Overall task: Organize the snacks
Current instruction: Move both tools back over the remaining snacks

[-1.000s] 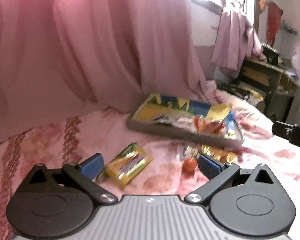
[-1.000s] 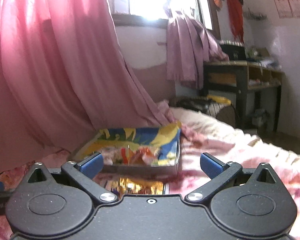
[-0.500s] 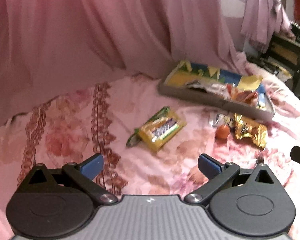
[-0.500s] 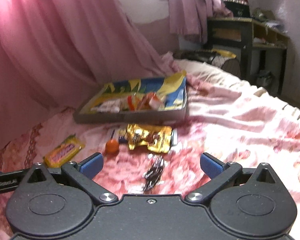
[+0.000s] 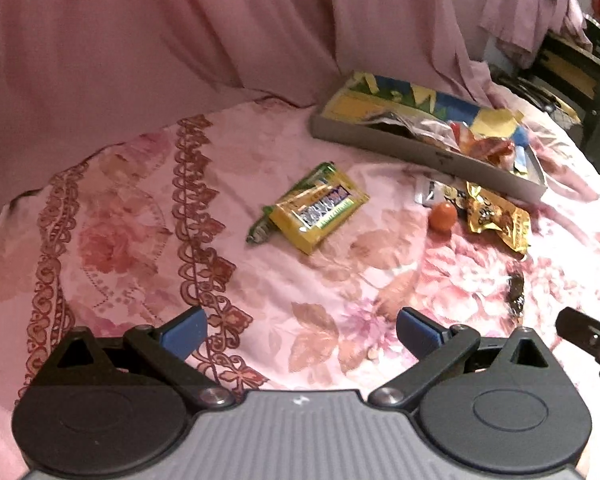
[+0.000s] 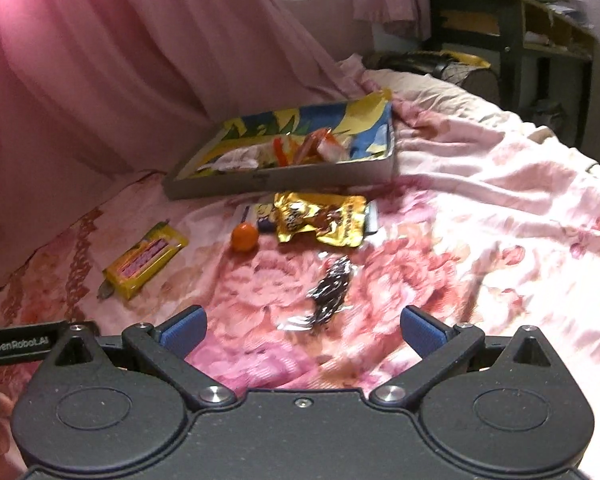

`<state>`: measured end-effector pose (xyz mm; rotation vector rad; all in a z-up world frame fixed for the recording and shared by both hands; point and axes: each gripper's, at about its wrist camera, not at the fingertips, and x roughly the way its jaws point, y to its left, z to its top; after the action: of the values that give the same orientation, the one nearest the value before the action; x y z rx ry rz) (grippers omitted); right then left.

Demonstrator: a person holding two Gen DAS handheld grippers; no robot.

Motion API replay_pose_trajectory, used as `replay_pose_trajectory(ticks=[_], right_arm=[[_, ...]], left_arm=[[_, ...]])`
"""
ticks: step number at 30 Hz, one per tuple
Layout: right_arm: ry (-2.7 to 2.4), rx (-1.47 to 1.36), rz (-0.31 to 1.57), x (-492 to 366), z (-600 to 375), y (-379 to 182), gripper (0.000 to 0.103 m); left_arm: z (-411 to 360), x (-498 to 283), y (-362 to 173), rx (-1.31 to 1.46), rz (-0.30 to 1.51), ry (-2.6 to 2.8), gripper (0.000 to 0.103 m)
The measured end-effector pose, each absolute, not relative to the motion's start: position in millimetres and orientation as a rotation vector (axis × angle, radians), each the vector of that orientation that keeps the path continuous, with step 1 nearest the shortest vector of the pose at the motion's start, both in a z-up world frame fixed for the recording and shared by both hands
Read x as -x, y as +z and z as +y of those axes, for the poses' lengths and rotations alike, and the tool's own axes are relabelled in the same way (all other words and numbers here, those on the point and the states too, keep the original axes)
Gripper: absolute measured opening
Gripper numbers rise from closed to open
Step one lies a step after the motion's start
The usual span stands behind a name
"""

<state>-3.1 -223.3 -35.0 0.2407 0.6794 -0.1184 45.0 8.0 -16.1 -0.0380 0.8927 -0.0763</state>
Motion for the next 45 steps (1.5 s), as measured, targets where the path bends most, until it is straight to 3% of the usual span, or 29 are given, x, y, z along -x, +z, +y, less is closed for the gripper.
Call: replay_pose_trajectory(ticks=[14,31,45], right_arm=[[0.005,-0.277,0.849,-25.8,-221.6,-51.1,0.102],[-0.096,-0.35,1.017,-89.5,-260.2,-83.2,0.102],[-0.184,-0.337,0.958,-99.6,-262.7,-89.3,0.099]], left_arm=[[-3.6,-78.1,-28.3,-0.04,0.992,-0.213,0.103],[-47.5,-137.4,-49.7,-0.065,0.905,-0.4,0.103],[-85.4,-165.0,-65.1,-0.16,0.704,-0.618,0.102]])
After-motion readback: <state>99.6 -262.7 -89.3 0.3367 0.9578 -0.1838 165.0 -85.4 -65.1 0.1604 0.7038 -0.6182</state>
